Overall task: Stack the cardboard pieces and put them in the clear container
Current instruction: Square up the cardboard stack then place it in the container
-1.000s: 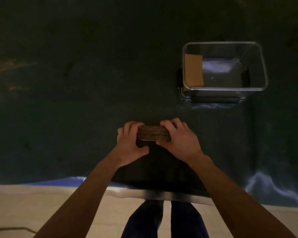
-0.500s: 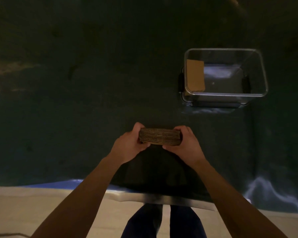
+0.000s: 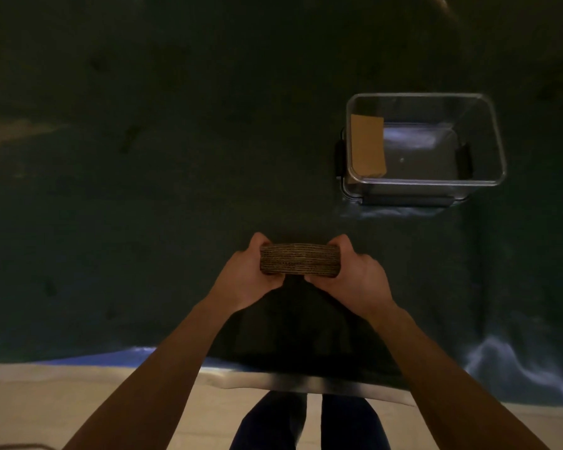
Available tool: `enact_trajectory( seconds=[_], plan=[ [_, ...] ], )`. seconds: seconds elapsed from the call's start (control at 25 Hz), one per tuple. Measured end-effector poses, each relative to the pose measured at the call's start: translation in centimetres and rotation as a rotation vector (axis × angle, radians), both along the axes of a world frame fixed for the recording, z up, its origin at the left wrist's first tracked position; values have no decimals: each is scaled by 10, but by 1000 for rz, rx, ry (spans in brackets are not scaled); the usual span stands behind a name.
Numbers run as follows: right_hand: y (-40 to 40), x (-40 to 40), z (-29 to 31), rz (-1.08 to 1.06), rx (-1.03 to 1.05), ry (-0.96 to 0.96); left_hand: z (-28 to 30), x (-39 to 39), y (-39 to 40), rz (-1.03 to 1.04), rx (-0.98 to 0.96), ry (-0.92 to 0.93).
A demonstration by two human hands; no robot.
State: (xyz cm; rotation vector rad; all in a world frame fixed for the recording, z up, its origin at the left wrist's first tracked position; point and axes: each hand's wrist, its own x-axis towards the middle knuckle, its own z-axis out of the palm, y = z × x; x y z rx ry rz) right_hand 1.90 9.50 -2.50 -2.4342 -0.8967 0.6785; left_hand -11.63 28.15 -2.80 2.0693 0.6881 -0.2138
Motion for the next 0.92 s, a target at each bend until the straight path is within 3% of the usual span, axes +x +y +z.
enact_trajectory(
  seconds=[0.48, 0.6, 0.76, 0.92],
  plan=[
    [-1, 0, -3, 32, -28, -9, -8, -4, -6, 20, 40, 45],
    [-1, 1, 0, 31, 28, -77, -8, -4, -7, 60, 46, -16],
    [-5, -1, -1, 21, -48, 34, -11, -5, -16, 53, 64, 20],
    [-3, 0, -2, 28, 16, -21, -12, -6, -15, 95, 69, -24]
  ],
)
